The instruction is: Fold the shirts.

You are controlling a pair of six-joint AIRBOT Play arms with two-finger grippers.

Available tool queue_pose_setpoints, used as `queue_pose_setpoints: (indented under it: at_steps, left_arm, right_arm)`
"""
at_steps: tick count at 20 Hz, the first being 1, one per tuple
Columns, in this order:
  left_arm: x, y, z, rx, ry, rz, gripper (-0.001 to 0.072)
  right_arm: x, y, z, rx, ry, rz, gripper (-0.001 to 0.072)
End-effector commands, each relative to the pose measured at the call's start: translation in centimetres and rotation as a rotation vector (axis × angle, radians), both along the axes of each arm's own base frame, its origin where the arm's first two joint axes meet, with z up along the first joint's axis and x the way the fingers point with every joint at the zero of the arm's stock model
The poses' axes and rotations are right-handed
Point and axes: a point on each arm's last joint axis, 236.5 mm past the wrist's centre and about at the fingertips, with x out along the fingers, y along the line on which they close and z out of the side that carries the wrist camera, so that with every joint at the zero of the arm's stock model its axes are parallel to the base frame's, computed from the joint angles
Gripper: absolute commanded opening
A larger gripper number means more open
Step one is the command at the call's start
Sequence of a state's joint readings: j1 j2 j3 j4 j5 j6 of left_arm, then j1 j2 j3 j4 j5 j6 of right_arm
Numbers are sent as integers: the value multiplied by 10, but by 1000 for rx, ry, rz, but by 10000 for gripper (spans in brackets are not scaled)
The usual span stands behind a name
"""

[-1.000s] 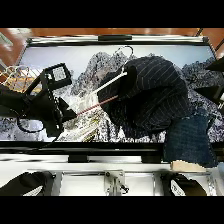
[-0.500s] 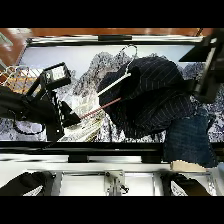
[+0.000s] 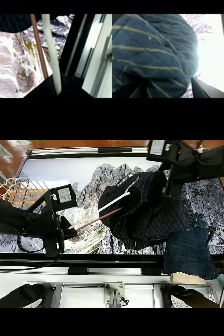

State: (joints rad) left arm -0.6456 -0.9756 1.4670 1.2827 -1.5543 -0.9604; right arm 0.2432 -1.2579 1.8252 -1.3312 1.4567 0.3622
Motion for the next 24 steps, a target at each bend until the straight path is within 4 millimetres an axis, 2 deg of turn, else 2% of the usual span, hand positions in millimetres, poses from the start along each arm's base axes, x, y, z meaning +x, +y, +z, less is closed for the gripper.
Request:
queue_pose_setpoints:
  at_steps: [1,3,5,7,8,9,12,16,17,21,22,24]
  left_arm:
    - [25,11,6,84,-160,19,52]
    - [54,13,22,68,-292,66,53]
    - [76,2,41,0,-403,79,52]
    - [79,-12,45,-51,-407,69,52]
    - [76,-17,45,-68,-395,55,52]
    - [76,-20,45,-77,-395,50,52]
    - [83,-18,50,-90,-415,68,52]
    - [103,6,49,-72,-416,148,64]
    - [109,14,49,-68,-418,172,125]
    - [128,41,52,-38,-446,249,515]
    - [135,49,56,-25,-479,269,558]
    - [143,57,68,-13,-541,293,558]
  right_arm:
    - [6,8,-26,-20,77,23,638]
    - [-10,16,-32,-23,125,104,455]
    - [-21,21,-34,-14,160,142,451]
    - [-23,28,-32,12,161,158,450]
    - [-24,30,-31,16,160,171,363]
    - [-29,34,-31,22,165,204,135]
    - [-34,42,-27,47,162,248,117]
    - [-40,40,-12,53,116,242,114]
    - [-44,38,-5,54,99,242,114]
    - [-59,28,19,61,41,203,111]
    - [-61,25,25,73,34,184,111]
    - [-65,20,33,102,33,139,110]
